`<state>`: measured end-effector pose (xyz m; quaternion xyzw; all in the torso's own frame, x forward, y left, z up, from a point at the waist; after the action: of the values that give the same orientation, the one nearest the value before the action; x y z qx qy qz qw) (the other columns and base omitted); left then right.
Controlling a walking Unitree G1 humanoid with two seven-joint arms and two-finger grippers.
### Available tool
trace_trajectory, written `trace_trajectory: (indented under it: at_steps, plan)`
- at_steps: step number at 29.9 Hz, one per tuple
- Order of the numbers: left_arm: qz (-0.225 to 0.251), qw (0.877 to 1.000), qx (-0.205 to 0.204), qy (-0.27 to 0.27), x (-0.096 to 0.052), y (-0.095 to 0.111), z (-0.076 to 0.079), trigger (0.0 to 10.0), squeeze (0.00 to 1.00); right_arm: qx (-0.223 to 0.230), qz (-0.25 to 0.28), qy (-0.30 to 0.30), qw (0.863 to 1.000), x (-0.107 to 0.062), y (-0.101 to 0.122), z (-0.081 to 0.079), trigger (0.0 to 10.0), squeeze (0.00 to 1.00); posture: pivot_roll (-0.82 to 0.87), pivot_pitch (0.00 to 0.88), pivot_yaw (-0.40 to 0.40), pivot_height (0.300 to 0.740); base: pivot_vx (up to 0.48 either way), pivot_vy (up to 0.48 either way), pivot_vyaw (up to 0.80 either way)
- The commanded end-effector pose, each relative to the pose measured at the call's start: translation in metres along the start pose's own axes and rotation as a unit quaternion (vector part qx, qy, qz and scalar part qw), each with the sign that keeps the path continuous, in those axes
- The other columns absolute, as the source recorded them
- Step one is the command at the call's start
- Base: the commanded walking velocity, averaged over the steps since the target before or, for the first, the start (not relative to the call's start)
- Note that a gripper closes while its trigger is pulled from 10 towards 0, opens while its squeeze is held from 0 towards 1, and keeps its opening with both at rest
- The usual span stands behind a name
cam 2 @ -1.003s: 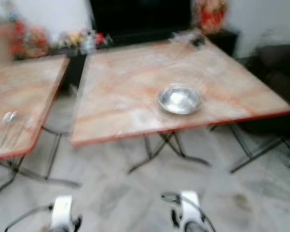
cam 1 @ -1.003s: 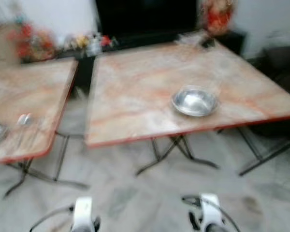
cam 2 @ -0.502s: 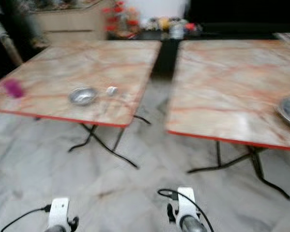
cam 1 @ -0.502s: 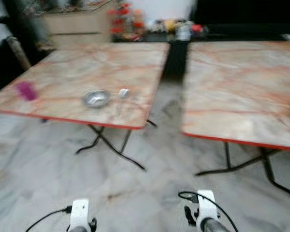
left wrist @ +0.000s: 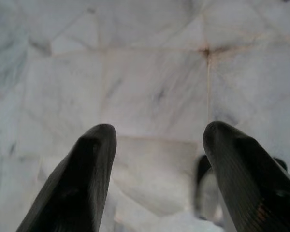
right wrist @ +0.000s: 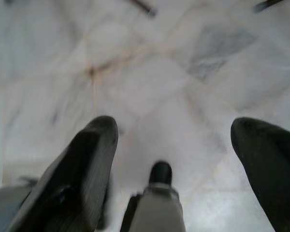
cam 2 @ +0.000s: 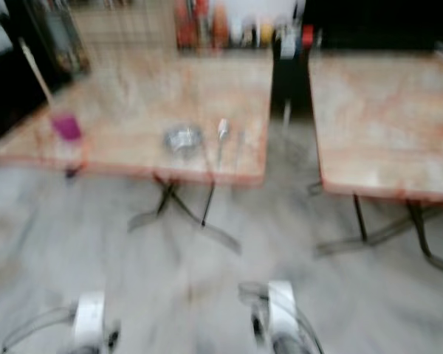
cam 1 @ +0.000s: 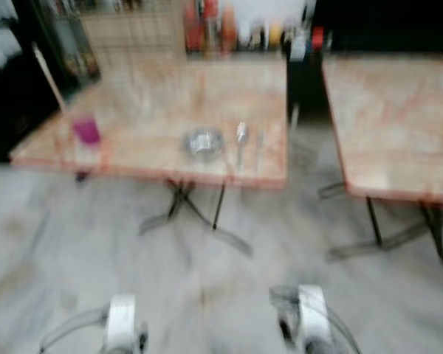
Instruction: Setting the table
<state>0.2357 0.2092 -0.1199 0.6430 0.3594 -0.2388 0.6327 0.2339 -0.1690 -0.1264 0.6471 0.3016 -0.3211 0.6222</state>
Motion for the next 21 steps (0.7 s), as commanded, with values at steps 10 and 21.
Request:
trace_trajectory:
  at_steps: [10, 21]
  plan:
    - [0.005, 1.000, -0.009, 0.016, -0.0010, -0.0017, -0.0116, 10.0, 0.00, -0.002, 0.009, 0.010, 1.000, 0.0008, 0.0051, -0.0068, 10.0, 0.00, 0.03, 0.000, 0.026, 0.731, 0.000, 0.195, -0.18]
    - [0.010, 1.000, -0.009, 0.008, -0.0010, -0.0003, -0.0077, 10.0, 0.00, -0.003, 0.013, 0.014, 1.000, 0.0011, 0.0075, -0.0105, 10.0, 0.00, 0.03, 0.000, 0.025, 0.731, 0.085, 0.000, 0.00]
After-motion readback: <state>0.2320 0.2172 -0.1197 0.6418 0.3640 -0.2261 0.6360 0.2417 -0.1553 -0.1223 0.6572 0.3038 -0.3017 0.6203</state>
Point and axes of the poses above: a point about 5 cm out from each wrist's last joint towards the gripper, its own x axis pointing out of the wrist towards the gripper, its own y axis along the axis of the wrist's last joint, z = x × y, the point moved 6 cm from there along x, pointing out of the wrist towards the gripper
